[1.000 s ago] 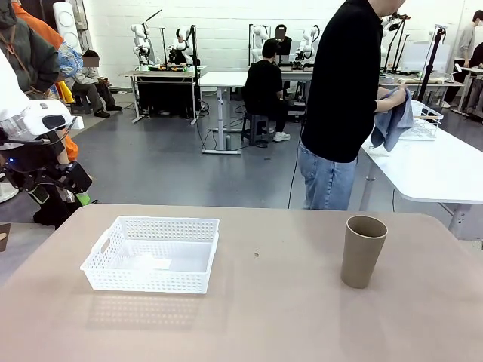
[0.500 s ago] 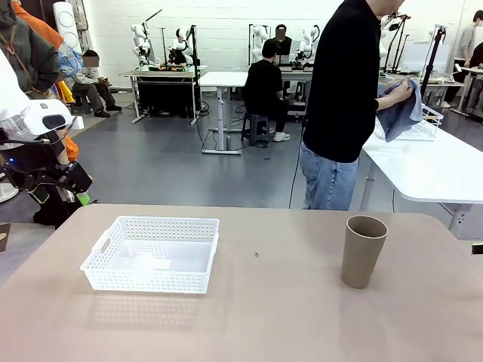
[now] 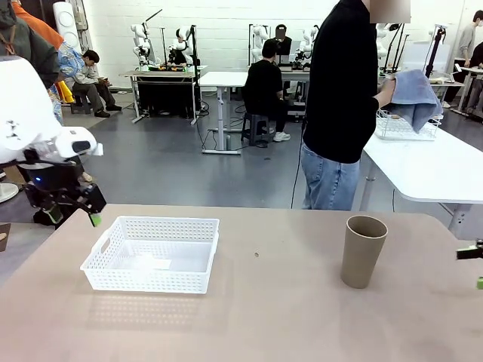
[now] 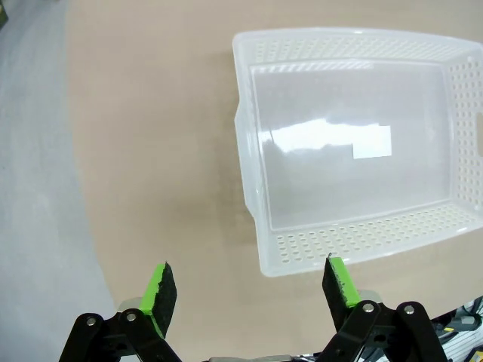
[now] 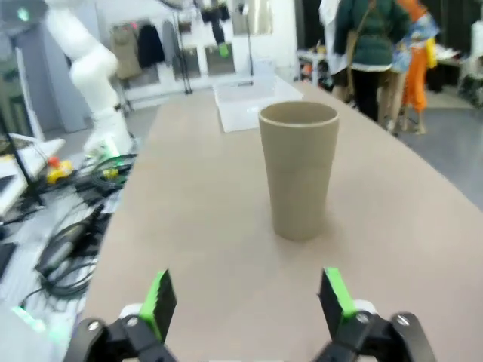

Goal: Clean and organize the cups into the basket.
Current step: Pick up the Organizing basket and move it to the center of the table, then pick up the Reusable plastic cup from the right side of the table and place it inside the Organizing basket.

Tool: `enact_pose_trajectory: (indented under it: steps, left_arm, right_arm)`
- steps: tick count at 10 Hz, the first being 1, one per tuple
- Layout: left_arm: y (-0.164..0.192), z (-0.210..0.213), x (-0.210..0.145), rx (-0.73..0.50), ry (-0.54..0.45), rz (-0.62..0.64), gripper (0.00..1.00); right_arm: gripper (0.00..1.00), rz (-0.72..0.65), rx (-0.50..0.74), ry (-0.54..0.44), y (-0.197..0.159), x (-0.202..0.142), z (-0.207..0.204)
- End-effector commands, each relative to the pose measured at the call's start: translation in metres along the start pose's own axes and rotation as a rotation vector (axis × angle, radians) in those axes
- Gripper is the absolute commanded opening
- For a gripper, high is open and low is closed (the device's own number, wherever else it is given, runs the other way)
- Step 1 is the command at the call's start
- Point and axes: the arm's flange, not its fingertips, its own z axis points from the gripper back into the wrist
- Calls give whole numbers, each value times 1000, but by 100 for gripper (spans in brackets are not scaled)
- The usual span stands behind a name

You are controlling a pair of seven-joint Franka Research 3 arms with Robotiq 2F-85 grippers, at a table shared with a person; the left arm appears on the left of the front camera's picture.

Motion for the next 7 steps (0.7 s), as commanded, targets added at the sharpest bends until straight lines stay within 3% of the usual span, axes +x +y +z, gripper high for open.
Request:
enact_pose_trajectory:
  steps: [1,4,7]
  left_arm:
    - [-11,-9,14,53,20,6,100]
    - [-21,-28,20,33,26,16,100]
    - [-24,-39,19,48,16,35,100]
  right_arm:
    - [100,14,18,-1,-27,-23,-18]
    - [100,-3,25,-35,-46,-46,-55]
    - [100,74,1,-85,-53,-46,-79]
